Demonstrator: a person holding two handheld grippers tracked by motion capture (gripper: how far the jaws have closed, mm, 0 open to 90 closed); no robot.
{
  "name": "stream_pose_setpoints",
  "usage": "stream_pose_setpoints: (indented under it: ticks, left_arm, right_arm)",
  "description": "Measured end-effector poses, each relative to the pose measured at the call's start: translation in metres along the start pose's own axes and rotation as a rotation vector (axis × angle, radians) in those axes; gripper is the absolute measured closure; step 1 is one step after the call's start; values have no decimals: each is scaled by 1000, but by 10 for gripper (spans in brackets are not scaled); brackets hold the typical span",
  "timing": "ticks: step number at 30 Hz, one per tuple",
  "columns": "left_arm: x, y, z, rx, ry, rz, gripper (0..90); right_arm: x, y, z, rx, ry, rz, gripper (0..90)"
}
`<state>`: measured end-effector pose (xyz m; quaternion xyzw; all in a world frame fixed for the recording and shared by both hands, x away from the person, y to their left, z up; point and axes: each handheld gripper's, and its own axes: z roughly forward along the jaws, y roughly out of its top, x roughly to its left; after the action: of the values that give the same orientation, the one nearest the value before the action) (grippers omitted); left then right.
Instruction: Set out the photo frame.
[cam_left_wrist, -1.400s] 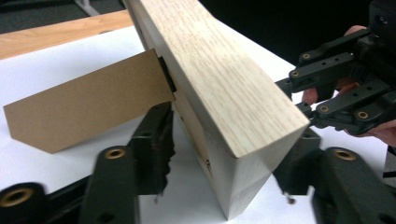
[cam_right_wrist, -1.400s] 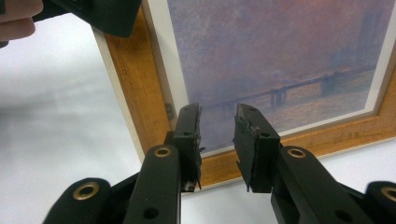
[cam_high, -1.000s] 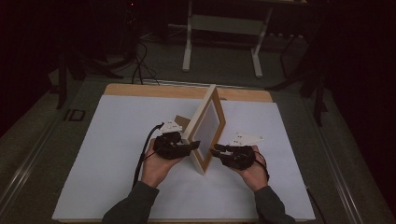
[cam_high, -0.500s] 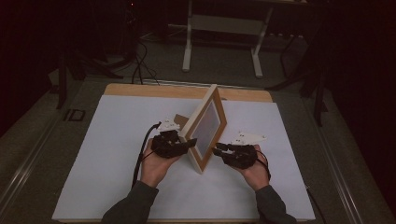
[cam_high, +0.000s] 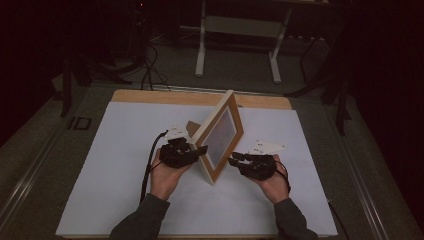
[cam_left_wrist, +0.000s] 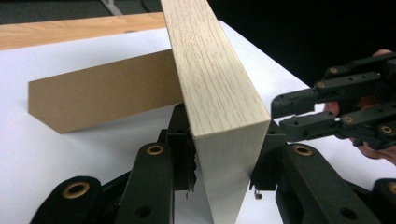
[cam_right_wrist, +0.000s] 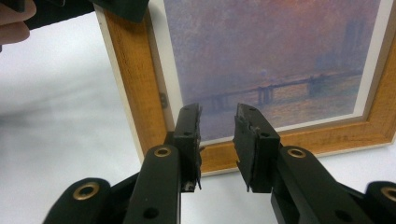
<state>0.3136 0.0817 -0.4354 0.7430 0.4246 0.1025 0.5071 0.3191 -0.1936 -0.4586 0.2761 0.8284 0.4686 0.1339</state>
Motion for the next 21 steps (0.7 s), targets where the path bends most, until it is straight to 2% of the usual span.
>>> stream_pose_setpoints:
  ticks: [7, 10, 13, 15, 19, 21]
  left_arm:
    - [4, -4, 0, -56, 25, -50, 689]
    - [5, -5, -1, -81, 56, -59, 693]
    - [4, -6, -2, -108, 115, -42, 688]
    - [5, -7, -2, -130, 127, -52, 687]
    - [9, -10, -2, -165, 128, -77, 692]
    - [11, -10, -2, -168, 105, -90, 698]
  right_arm:
    - [-1, -2, 0, -1, -2, 2, 704]
    - [-2, -2, -1, -3, -4, 6, 705]
    - [-2, -3, -2, -8, -7, 8, 704]
    - [-2, -3, -2, -8, -7, 10, 704]
    - [-2, -3, -1, -6, -6, 7, 703]
    - [-2, -3, -1, -6, -7, 8, 703]
